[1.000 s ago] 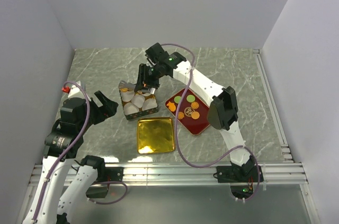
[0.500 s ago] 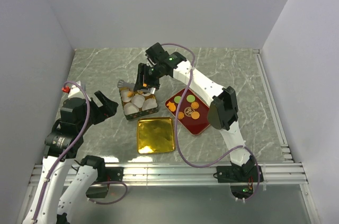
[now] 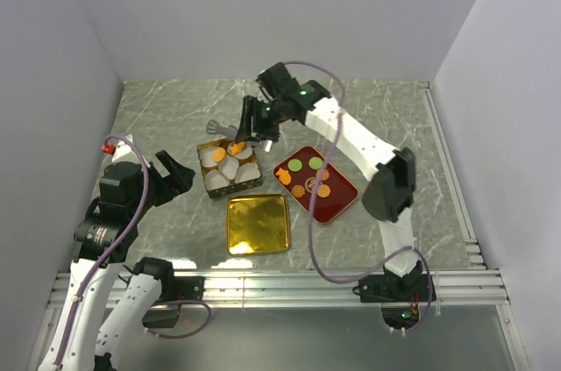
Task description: Pack the cookies
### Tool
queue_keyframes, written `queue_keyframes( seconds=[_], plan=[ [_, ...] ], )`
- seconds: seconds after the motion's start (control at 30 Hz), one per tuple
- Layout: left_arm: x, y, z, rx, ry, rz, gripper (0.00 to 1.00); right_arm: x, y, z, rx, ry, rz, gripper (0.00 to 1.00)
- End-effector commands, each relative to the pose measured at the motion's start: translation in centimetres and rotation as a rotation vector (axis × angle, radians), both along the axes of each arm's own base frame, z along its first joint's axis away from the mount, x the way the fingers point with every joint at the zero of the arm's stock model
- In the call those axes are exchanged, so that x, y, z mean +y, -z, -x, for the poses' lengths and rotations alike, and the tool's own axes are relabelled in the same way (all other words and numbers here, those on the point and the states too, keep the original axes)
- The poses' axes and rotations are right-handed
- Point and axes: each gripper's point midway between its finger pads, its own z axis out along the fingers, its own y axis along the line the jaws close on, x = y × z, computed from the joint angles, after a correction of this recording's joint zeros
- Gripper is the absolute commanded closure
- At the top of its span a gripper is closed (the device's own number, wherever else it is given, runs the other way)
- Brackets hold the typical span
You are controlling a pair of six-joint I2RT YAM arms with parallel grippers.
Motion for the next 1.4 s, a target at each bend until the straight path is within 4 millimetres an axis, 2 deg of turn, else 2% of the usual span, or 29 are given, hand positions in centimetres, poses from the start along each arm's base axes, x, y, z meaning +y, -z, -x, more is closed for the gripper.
queue_keyframes(
  seconds=[0.0,0.03,0.07,0.1,0.13,0.17,0.23,0.27,0.3,0.37,0.53,0.67,0.8,1.1,1.23,1.37],
  plan=[
    [0.2,-1.0,-0.4,-0.049,-0.008,0.005,0.09,-4.4,-7.5,1.3,-0.171,0.032,-0.048,0.41],
    [0.3,-0.9,-0.4,-0.047,-0.011,0.008,0.09,-5.6,-7.4,1.2,-0.181,0.046,-0.029,0.41],
    [0.4,-1.0,-0.4,-0.049,-0.017,0.006,0.09,-6.9,-5.8,1.8,-0.154,0.058,0.012,0.41],
    [0.5,-1.0,-0.5,-0.049,-0.019,0.006,0.09,-8.0,-5.7,2.1,-0.159,0.069,0.028,0.41],
    [0.5,-1.0,-0.5,-0.050,-0.022,0.006,0.09,-9.9,-6.6,2.6,-0.193,0.094,0.046,0.41],
    [0.5,-1.0,-0.4,-0.050,-0.024,0.005,0.09,-11.3,-6.2,2.6,-0.193,0.120,0.067,0.41],
    [0.5,-1.1,-0.4,-0.052,-0.023,0.006,0.09,-14.2,-5.0,4.0,-0.183,0.148,0.120,0.41],
    [0.5,-1.1,-0.4,-0.055,-0.021,0.007,0.09,-15.8,-3.2,4.4,-0.150,0.170,0.163,0.41],
    [0.5,-1.1,-0.4,-0.053,-0.025,0.007,0.09,-16.9,-3.4,5.0,-0.166,0.182,0.171,0.41],
    [0.6,-1.0,-0.4,-0.052,-0.026,0.007,0.09,-19.0,-1.5,5.9,-0.146,0.197,0.249,0.41],
    [0.6,-1.1,-0.4,-0.055,-0.027,0.008,0.09,-21.4,1.1,7.3,-0.110,0.188,0.377,0.42],
    [0.6,-1.2,-0.4,-0.056,-0.028,0.008,0.09,-22.2,2.3,7.2,-0.089,0.174,0.461,0.43],
    [0.6,-1.1,-0.4,-0.055,-0.028,0.007,0.09,-22.0,3.3,6.6,-0.077,0.146,0.530,0.44],
    [0.7,-1.2,-0.3,-0.058,-0.035,0.008,0.09,-20.2,4.0,4.8,-0.067,0.103,0.558,0.44],
    [0.8,-1.2,-0.3,-0.059,-0.040,0.009,0.09,-19.2,3.6,4.1,-0.077,0.085,0.552,0.44],
    [0.8,-1.2,-0.3,-0.059,-0.043,0.009,0.09,-18.4,4.2,3.9,-0.068,0.062,0.565,0.44]
  ],
)
